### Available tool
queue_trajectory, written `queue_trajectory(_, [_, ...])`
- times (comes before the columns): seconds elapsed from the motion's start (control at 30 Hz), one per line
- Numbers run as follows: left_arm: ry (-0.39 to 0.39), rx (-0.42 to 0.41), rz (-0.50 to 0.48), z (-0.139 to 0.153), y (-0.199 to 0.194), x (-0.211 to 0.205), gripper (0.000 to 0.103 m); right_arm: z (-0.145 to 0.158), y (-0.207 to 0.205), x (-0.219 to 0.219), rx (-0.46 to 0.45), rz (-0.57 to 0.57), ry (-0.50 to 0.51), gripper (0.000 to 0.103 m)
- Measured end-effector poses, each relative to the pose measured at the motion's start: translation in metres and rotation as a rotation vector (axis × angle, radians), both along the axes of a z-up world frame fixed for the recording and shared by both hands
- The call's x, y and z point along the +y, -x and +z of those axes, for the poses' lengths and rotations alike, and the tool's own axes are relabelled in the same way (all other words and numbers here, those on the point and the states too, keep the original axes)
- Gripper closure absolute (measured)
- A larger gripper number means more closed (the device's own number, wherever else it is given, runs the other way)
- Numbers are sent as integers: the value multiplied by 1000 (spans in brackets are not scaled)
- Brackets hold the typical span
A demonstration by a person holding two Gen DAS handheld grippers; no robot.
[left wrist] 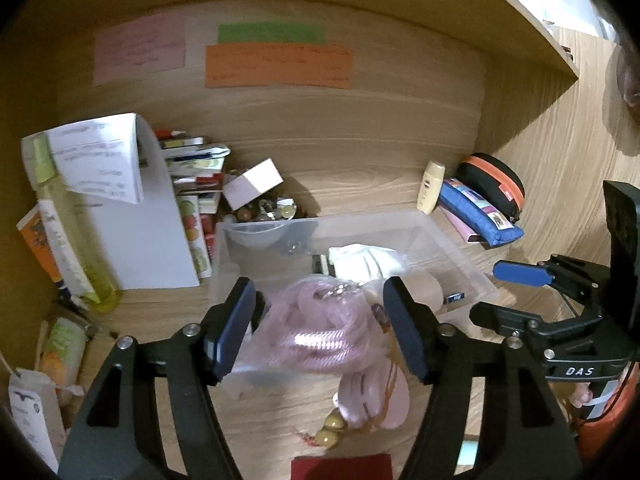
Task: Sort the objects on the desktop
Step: 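Release the tile into the box with the left tool while the right tool releases the card box, then grasp the red velvet pouch with the left tool while the right tool grasps the light blue bottle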
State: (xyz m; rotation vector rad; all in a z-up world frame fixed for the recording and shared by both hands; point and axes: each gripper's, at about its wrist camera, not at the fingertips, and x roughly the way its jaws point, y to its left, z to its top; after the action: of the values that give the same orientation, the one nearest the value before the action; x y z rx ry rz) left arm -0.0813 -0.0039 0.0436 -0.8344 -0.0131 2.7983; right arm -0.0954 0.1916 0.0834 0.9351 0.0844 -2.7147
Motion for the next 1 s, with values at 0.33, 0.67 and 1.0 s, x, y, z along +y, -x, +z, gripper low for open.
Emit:
queue_trajectory(0.33, [14,-57,22,-20,-29,-13,33,-7,-22,-16,-18,41,-12,37])
queue_trajectory(0.67, [64,-185,15,-62,-68,-11,23,-38,-48,-31,-98,103,-107,37])
queue_trajectory(1.0, [38,-317,-23,-95,-73,-1,23,-65,-70,-41,-161,165,-138,37])
